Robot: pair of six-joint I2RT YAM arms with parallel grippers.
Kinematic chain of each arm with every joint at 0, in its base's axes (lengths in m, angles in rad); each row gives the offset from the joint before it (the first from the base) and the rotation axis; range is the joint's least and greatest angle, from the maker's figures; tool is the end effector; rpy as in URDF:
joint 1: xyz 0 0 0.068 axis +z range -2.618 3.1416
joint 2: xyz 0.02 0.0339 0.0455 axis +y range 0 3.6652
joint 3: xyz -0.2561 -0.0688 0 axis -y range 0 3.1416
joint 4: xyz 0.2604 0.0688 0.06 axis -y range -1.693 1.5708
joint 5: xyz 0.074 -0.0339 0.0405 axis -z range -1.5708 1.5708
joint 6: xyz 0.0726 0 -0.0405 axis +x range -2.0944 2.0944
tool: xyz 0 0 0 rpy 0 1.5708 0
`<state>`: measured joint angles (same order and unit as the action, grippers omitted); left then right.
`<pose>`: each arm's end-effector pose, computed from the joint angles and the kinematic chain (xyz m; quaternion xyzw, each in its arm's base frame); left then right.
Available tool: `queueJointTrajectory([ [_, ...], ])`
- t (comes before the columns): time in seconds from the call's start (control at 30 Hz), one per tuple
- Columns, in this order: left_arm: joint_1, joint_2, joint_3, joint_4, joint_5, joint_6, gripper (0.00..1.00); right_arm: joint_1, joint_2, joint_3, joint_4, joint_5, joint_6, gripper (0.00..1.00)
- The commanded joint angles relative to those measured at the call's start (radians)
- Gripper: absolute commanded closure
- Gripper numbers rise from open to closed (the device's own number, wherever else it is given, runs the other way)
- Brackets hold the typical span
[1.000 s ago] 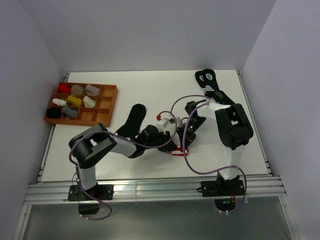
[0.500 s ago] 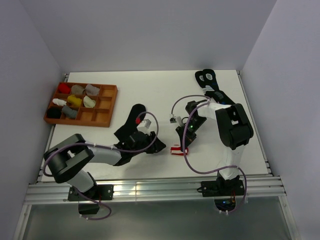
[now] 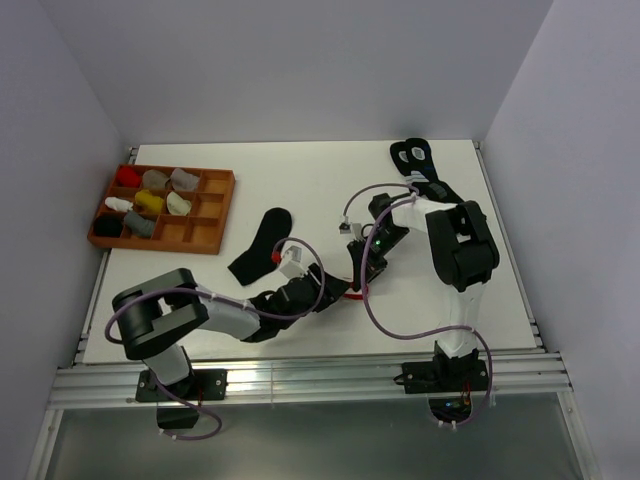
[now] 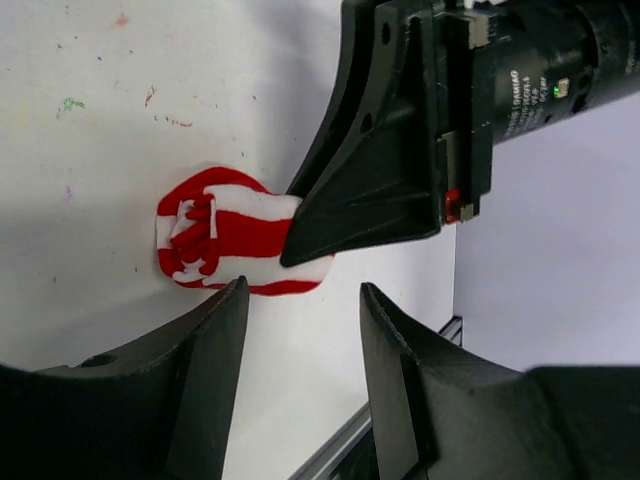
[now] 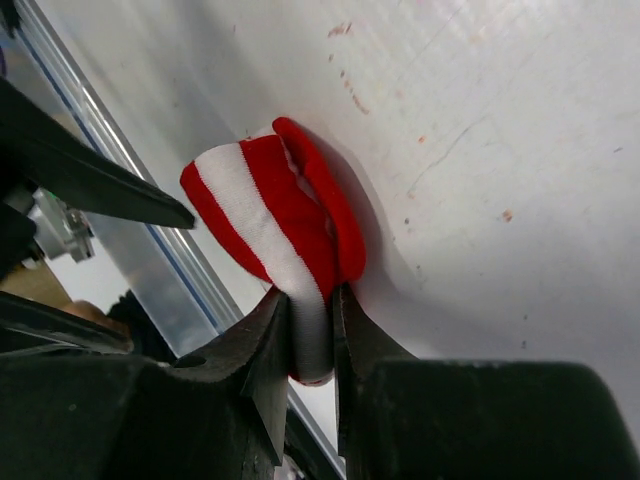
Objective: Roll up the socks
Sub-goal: Pick up the sock at the center of the board.
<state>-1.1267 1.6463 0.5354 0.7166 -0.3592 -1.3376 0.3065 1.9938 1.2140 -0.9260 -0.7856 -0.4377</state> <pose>0.1690 -0.2958 0.1076 -0.1847 0.8036 -0.4656 0.3215 0.3045 0.1502 0.0824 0.3111 -0.8680 -0.3852 0.0371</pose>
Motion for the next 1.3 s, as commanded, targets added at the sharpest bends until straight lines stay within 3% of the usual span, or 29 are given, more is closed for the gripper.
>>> queueJointTrajectory([
  [0.0,-0.004,0.061,0.04,0.064,-0.084,-0.109,0.46,-0.013,0.036,0.024,0.174,0.091,0.054,1.0],
  [0.17,-0.004,0.092,0.018,0.092,-0.101,-0.178,0.45,-0.023,0.042,0.028,0.202,0.085,0.088,1.0],
  [0.37,-0.002,0.104,0.057,0.011,-0.122,-0.215,0.44,-0.032,0.049,0.036,0.194,0.046,0.099,1.0],
  [0.93,0.004,0.13,0.092,-0.026,-0.178,-0.314,0.43,-0.058,0.003,0.11,0.055,-0.133,0.05,1.0],
  [1.27,0.054,0.129,0.061,0.118,-0.17,-0.281,0.43,-0.058,-0.018,0.125,-0.071,-0.202,-0.015,1.0],
])
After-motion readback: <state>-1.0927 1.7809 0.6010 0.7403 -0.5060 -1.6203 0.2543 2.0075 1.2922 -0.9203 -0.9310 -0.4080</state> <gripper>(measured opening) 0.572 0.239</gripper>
